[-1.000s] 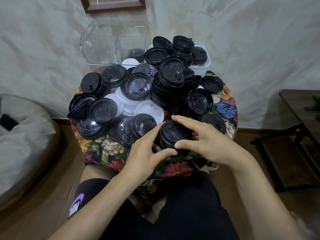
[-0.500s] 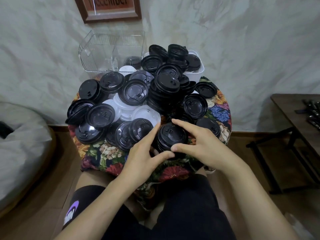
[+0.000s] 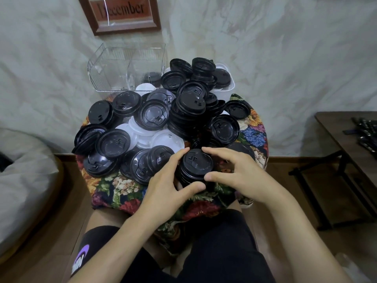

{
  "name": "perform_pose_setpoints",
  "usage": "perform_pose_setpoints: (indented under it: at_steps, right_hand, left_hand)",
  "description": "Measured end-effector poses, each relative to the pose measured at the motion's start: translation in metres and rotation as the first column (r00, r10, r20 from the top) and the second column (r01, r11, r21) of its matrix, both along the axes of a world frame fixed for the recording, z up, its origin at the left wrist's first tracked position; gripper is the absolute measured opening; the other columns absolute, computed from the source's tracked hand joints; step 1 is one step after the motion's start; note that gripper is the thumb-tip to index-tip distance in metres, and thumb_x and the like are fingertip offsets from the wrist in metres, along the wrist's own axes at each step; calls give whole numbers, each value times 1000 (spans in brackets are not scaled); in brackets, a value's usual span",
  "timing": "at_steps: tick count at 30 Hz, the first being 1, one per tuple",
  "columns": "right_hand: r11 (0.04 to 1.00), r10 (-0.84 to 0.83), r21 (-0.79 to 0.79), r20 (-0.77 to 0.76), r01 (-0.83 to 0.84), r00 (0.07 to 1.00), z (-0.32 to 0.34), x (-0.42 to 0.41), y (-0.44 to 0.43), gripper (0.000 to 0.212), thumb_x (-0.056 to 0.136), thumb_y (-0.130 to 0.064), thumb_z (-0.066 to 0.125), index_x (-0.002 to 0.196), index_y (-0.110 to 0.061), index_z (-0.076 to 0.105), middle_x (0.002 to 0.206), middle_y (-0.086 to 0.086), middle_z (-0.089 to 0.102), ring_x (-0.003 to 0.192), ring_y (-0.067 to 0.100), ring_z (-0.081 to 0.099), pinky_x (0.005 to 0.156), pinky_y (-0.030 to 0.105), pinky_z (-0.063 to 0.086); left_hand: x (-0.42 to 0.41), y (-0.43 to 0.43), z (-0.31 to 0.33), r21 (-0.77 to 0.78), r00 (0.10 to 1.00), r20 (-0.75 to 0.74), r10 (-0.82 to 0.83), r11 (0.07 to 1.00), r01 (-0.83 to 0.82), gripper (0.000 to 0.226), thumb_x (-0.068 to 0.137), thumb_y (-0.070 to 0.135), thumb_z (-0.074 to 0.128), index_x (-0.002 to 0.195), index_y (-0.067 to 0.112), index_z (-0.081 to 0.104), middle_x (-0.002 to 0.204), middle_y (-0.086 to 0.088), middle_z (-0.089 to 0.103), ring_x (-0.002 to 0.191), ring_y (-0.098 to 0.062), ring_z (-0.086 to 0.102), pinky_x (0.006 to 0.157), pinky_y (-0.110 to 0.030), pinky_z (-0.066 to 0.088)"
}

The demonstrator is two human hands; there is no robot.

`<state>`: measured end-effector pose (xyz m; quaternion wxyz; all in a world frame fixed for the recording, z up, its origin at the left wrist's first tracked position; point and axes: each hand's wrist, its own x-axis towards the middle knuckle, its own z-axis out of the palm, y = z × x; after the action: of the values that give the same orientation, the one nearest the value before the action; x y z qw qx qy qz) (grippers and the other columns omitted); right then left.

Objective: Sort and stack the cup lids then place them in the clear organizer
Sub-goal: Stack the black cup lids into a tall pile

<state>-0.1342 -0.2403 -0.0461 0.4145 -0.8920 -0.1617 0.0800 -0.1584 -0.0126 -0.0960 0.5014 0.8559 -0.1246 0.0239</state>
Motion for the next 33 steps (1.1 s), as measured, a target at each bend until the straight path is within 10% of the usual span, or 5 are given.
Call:
perform_pose_setpoints:
  at_steps: [14,20,27,33]
  right_hand:
    - [898,-373,279,68,342,925,3,77,-37,25,101,-13,64,99,-35,75,90,-4,77,81,13,71,64,26,56]
    - [933,-334,197,170,300,927,12,107,-16,11,92,-38,73,101,-43,76,86,-21,74,72,7,67,77,40,60]
    - [979,-203,60,218,194,955,36,111,28,57,86,-52,79,139,-38,61,132,-15,64,110,8,60,96,32,47]
    - [969,-246,75,229,235,942,38,115,36,40,89,-45,78,127,-37,70,119,-15,68,112,9,60,99,33,47]
  left_hand:
    - [4,-8,-4,6,998,12,58,998,-58,77,84,56,75,153,43,43,130,32,61,109,4,61,84,-5,43]
    - [5,-9,-6,14,998,8,61,998,-61,81,81,68,68,154,42,41,134,30,59,104,-1,63,85,-7,44]
    - [5,-7,-9,3,998,19,59,998,-59,82,82,73,65,154,47,38,138,33,55,102,-5,63,84,-14,50]
    - [5,-5,-13,-36,999,8,44,998,-44,82,81,74,66,153,50,35,139,32,55,96,-10,65,79,-23,54]
